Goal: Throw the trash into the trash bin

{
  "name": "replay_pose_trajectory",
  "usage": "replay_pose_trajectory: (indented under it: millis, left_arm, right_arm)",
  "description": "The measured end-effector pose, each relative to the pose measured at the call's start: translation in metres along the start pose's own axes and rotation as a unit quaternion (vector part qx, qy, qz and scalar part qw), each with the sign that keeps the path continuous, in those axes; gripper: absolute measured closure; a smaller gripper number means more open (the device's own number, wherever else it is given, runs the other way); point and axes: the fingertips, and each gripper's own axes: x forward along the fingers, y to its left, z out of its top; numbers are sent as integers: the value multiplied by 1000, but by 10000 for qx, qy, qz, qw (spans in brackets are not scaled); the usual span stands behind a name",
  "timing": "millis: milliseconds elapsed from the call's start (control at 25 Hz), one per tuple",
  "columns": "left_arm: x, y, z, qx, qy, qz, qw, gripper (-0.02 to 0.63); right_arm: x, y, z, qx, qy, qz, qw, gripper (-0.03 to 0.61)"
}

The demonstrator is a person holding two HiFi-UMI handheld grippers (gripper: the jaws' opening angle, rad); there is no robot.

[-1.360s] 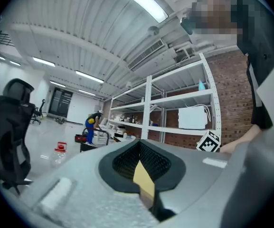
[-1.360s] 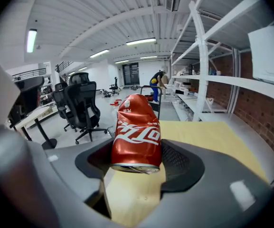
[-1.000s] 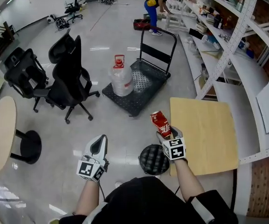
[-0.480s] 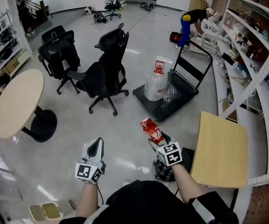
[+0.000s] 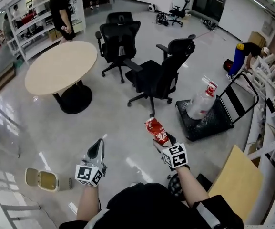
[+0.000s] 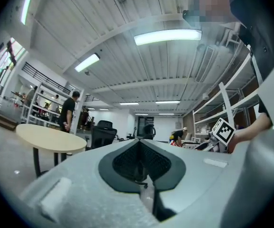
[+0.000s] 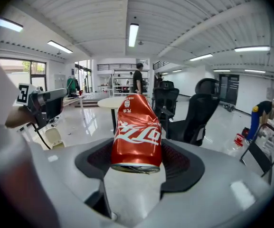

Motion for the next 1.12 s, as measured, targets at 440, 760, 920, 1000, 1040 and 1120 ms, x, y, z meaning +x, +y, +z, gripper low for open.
replay_pose_trajectory:
  millis: [440, 760, 920, 1000, 1040, 1120]
  left_arm:
    - [-115, 98, 6, 137, -33, 1962, 9805, 611]
    - [-134, 149, 18, 267, -166, 3029, 9525, 611]
    - [-138, 173, 26, 345, -288, 3526, 9347, 611]
    - [-141, 182, 27, 366, -322, 3775, 9247, 611]
    - [-142, 186, 27, 374, -325, 3883, 9202, 611]
    - [-145, 191, 26, 388, -311, 4080, 9116, 611]
  right_arm:
    - [116, 131, 56, -867, -6, 1739, 9809, 272]
    - [196, 184, 109, -1412, -90, 2750, 9510, 272]
    - [232, 205, 140, -1691, -196, 3156, 9335, 272]
    - [247, 217, 151, -1777, -238, 3369, 9243, 272]
    - [255, 223, 154, -1818, -238, 3467, 9199, 272]
    - [269, 235, 160, -1909, -214, 3651, 9109, 272]
